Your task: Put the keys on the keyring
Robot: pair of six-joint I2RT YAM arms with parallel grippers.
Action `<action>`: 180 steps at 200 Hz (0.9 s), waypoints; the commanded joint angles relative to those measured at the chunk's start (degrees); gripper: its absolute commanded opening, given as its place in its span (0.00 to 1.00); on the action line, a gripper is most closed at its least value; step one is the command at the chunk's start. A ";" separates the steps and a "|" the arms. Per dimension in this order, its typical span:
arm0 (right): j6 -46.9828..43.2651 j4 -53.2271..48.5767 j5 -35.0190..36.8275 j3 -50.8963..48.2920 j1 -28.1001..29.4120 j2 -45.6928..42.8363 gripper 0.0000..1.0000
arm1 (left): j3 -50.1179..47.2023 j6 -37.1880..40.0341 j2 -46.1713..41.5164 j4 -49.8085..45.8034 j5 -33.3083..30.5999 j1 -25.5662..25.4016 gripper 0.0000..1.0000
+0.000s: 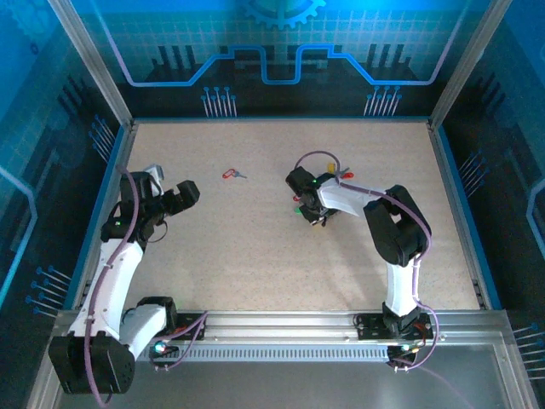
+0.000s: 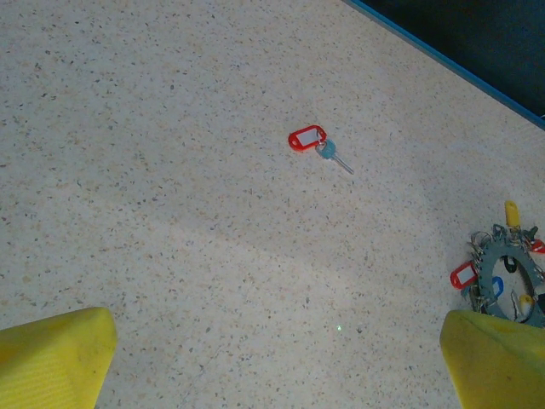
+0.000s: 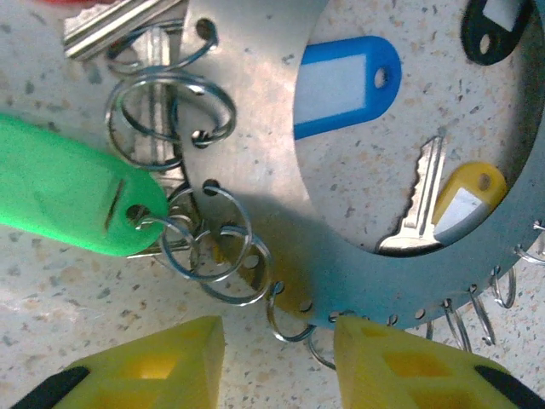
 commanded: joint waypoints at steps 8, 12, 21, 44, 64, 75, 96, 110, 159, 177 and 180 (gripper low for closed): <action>-0.45 -1.63 1.89 0.88 0.94 1.51 0.35 | 0.05 -0.21 -0.96 -0.16 0.14 0.08 0.99; -0.34 -1.63 2.13 0.95 0.86 1.70 0.34 | 0.06 -0.26 -0.95 -0.17 0.14 0.08 0.99; -0.19 -2.09 2.61 1.35 0.93 2.05 0.33 | 0.05 -0.25 -0.95 -0.15 0.16 0.08 0.99; -0.30 -2.79 4.76 2.16 0.86 2.78 0.32 | 0.15 -0.19 -0.95 -0.24 -0.08 0.12 0.99; -0.18 -3.56 5.49 2.63 0.85 3.44 0.30 | 0.15 -0.14 -1.11 -0.33 -0.17 0.10 0.99; -0.06 -3.44 5.46 2.33 0.85 3.20 0.26 | 0.11 -0.11 -1.13 -0.25 -0.26 0.12 0.99; -0.19 -2.75 5.41 1.93 0.90 2.58 0.20 | -0.02 -0.28 -0.96 -0.20 -0.16 0.08 0.99; -0.73 -2.10 4.75 1.81 0.92 2.09 0.19 | 0.10 -0.22 -0.86 -0.16 -0.16 0.12 0.99; -1.03 -0.92 2.72 1.51 0.51 0.87 0.10 | 0.08 -0.10 -0.95 -0.33 -0.75 0.08 0.99; -1.12 -0.76 3.16 1.14 0.50 0.61 0.08 | 0.14 -0.01 -0.95 -0.33 -0.88 0.03 0.99; -1.19 -0.75 3.22 1.04 0.49 0.50 0.08 | 0.10 -0.01 -0.95 -0.33 -0.83 0.07 0.99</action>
